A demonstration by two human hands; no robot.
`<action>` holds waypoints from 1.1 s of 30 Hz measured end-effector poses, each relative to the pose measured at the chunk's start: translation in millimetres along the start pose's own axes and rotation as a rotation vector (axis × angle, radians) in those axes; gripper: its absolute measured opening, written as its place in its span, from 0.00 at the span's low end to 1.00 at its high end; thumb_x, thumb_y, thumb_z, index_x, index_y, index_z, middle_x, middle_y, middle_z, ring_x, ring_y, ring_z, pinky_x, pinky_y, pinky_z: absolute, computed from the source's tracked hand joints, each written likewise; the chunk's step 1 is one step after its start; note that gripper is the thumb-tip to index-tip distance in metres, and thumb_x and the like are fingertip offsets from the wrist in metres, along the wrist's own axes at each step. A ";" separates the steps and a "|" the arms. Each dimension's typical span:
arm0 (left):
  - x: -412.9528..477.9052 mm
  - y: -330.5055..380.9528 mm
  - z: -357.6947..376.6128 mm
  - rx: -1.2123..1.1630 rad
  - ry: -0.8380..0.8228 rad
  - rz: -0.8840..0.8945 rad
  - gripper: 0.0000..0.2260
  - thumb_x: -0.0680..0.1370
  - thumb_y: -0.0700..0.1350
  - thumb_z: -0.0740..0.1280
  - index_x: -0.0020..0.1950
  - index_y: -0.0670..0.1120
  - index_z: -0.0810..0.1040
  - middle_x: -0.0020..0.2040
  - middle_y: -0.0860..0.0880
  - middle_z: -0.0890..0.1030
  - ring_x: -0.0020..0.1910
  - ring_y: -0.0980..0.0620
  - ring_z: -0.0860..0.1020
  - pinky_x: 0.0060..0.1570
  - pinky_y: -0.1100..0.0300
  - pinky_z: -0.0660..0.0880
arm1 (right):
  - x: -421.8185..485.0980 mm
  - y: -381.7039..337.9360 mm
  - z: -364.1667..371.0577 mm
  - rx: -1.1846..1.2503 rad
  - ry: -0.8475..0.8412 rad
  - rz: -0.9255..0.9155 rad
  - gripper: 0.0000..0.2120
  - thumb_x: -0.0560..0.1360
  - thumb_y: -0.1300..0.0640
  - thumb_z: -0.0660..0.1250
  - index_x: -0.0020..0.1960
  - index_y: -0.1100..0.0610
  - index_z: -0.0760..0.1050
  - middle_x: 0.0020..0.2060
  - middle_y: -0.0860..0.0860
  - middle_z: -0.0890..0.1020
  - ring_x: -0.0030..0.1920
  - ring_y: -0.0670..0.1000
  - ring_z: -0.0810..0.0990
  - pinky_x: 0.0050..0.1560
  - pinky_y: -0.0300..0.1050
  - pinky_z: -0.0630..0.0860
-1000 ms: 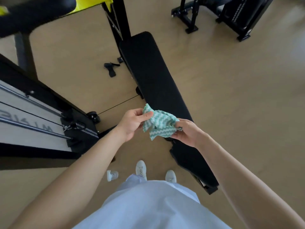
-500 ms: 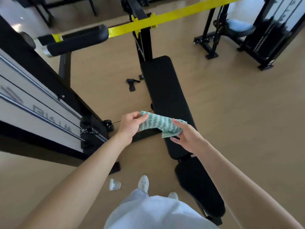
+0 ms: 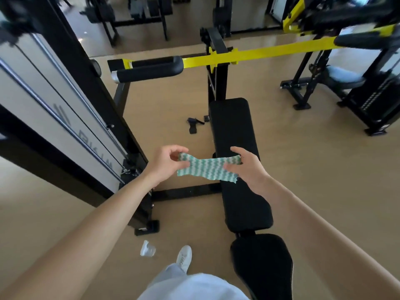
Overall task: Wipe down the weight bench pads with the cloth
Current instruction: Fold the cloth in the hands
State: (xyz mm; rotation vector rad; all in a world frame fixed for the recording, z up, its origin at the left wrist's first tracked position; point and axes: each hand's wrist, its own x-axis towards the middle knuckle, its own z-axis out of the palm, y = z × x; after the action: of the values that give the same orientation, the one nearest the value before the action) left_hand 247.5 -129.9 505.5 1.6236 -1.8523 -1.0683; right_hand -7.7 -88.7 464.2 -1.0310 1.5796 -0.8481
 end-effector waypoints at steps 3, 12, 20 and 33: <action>-4.2 3.5 -23.6 0.246 0.087 0.077 0.18 0.73 0.44 0.79 0.62 0.47 0.84 0.51 0.52 0.84 0.43 0.62 0.77 0.42 0.74 0.70 | -0.2 -26.8 5.8 -0.403 0.033 -0.195 0.30 0.73 0.62 0.77 0.74 0.56 0.73 0.65 0.53 0.79 0.64 0.54 0.78 0.63 0.49 0.78; -16.5 0.8 -113.4 0.031 0.015 -0.068 0.07 0.74 0.45 0.77 0.46 0.47 0.81 0.43 0.49 0.80 0.45 0.50 0.79 0.47 0.58 0.76 | 6.9 -102.0 43.2 -0.504 0.037 -0.316 0.12 0.71 0.52 0.80 0.43 0.55 0.79 0.41 0.51 0.78 0.41 0.49 0.76 0.39 0.39 0.69; -40.3 -30.2 -193.4 -0.431 0.181 -0.185 0.06 0.76 0.43 0.72 0.50 0.43 0.80 0.54 0.42 0.85 0.49 0.47 0.86 0.45 0.55 0.83 | -17.2 -155.0 138.5 0.109 -0.052 -0.171 0.04 0.77 0.61 0.73 0.51 0.55 0.81 0.48 0.53 0.87 0.50 0.56 0.86 0.51 0.52 0.84; -83.8 -54.3 -312.6 -0.558 -0.040 -0.037 0.15 0.79 0.53 0.67 0.51 0.41 0.82 0.40 0.46 0.86 0.39 0.47 0.86 0.40 0.56 0.82 | -80.6 -236.1 327.1 0.160 -0.052 -0.299 0.14 0.79 0.50 0.72 0.54 0.61 0.80 0.48 0.56 0.85 0.49 0.55 0.86 0.56 0.58 0.83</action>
State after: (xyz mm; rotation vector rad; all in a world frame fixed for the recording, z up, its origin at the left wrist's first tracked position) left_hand 535.9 -128.6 662.2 1.3108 -1.3737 -1.4788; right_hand 367.3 -113.1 631.9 -1.1801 1.3087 -1.1222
